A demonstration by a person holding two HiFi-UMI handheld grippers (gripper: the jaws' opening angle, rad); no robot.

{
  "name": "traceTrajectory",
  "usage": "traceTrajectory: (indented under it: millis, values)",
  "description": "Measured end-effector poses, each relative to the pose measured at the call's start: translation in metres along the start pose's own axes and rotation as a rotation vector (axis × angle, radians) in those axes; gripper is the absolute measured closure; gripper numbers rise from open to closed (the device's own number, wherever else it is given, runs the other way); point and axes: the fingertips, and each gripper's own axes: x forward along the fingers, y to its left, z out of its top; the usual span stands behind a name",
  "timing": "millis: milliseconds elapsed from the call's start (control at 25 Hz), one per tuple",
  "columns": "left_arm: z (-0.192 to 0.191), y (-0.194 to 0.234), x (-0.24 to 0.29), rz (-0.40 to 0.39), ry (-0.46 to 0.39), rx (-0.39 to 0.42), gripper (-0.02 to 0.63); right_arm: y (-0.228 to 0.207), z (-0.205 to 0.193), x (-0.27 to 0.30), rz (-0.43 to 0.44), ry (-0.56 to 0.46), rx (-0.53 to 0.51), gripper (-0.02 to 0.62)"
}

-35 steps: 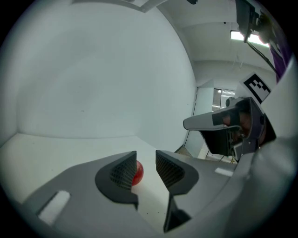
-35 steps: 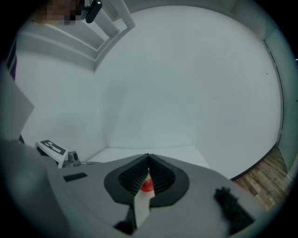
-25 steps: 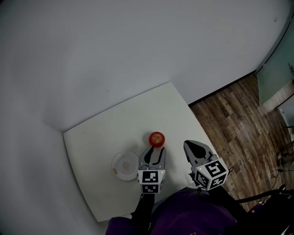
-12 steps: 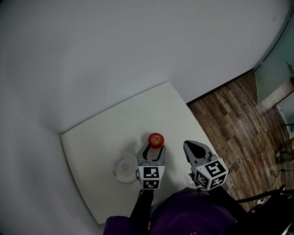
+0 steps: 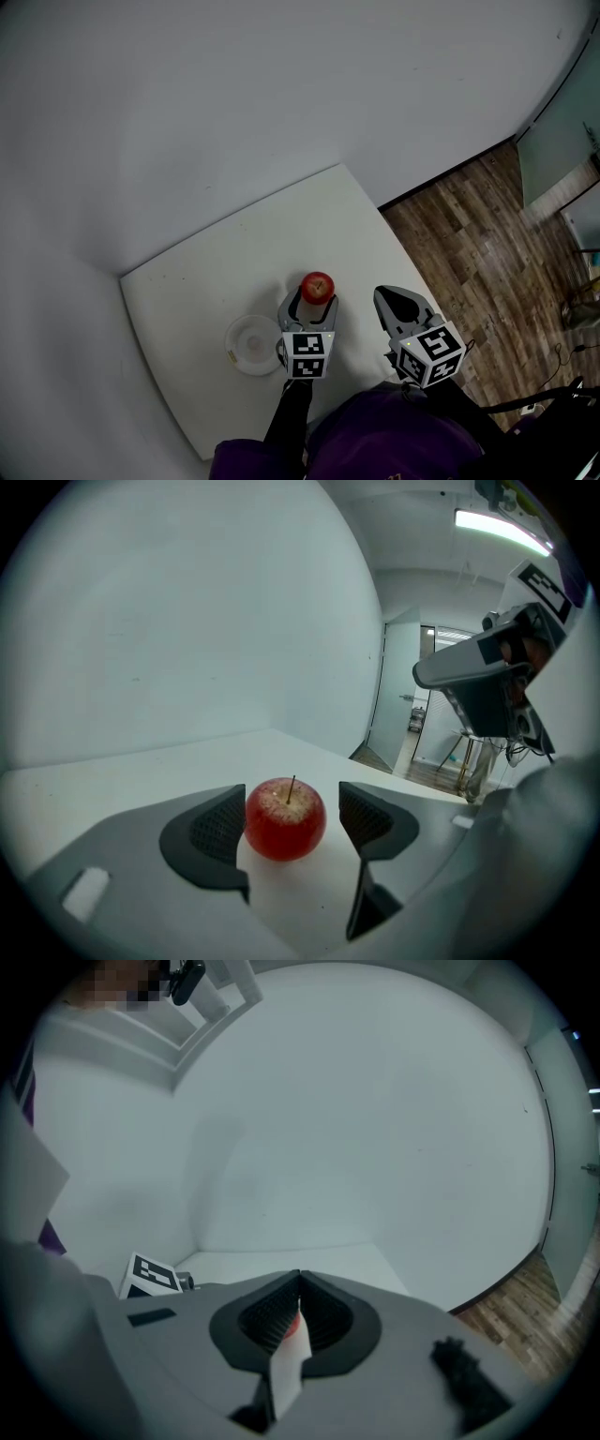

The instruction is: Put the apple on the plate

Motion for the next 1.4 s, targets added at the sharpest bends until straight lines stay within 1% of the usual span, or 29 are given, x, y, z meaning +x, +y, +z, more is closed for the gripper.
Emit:
traceTrajectory:
  millis: [240,480,680,960,1400]
  values:
    - [-0.009,0.005,0.008,0.004,0.021,-0.01,0.288,0.0,-0.002,0.002,-0.003,0.006,0.004,0.584]
    - [-0.017,0.003,0.017,-0.025,0.047,-0.021,0.262,-0.004,-0.002,0.002,-0.01,0.011,0.006,0.584]
    - [-0.013,0.003,0.022,-0.024,0.047,-0.002,0.247,-0.004,-0.003,0.003,-0.006,0.013,0.008,0.584]
    - [-0.023,0.004,0.03,-0.026,0.087,0.008,0.242,-0.005,-0.003,0.004,-0.008,0.014,0.007,0.584]
    - [-0.03,0.007,0.034,-0.015,0.102,0.016,0.238,-0.006,-0.004,0.004,-0.009,0.016,0.006,0.584]
